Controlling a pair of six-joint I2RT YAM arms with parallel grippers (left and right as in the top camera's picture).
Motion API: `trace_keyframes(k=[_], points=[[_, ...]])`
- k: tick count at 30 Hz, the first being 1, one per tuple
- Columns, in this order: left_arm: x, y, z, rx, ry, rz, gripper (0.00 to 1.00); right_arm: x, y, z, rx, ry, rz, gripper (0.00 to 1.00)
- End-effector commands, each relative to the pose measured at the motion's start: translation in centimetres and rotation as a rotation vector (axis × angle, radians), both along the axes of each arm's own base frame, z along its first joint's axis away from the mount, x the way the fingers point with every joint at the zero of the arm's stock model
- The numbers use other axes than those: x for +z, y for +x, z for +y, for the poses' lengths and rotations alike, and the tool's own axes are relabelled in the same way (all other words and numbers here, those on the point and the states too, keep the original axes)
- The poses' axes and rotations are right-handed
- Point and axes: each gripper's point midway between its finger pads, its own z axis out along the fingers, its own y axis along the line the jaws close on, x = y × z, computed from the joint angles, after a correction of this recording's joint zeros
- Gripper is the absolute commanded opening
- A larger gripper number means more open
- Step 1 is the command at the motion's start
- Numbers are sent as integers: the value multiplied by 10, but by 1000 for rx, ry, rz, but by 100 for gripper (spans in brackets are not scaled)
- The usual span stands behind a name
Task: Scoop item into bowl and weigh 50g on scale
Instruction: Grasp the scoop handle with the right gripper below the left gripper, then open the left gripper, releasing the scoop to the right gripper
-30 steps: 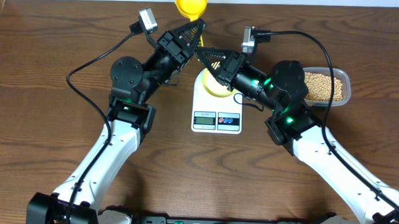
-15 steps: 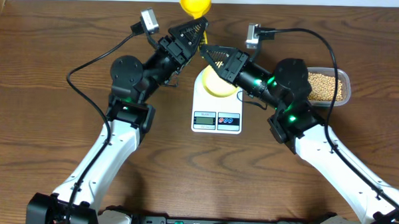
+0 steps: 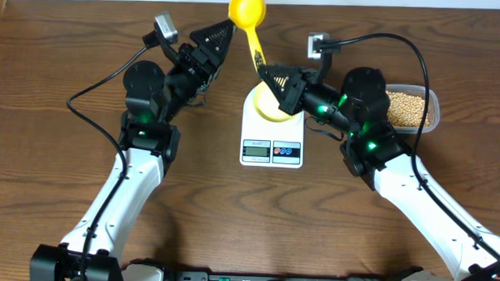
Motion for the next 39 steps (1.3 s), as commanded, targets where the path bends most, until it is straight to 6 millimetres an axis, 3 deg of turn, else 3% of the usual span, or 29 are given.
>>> trace_keyframes(k=[1, 4, 11, 20, 27, 32, 39], points=[[-4, -1, 3, 15, 82, -30, 63, -6, -3, 1, 35, -107, -119, 1], [-10, 0, 4, 22, 142, -44, 55, -21, -8, 3, 62, -180, -128, 1], [-14, 0, 6, 26, 277, -121, 52, -38, -21, 11, 116, -271, -156, 2], [-63, 6, 26, 104, 544, -42, 53, -48, -26, 12, 134, -332, -177, 2], [-63, 6, 26, 103, 551, -45, 52, -60, -31, 11, 156, -371, -155, 2], [-64, 8, 30, 127, 559, -39, 40, -61, -30, 10, 149, -385, -162, 1], [-65, 10, 34, 143, 610, -60, 40, -60, -33, 8, 165, -417, -204, 2]])
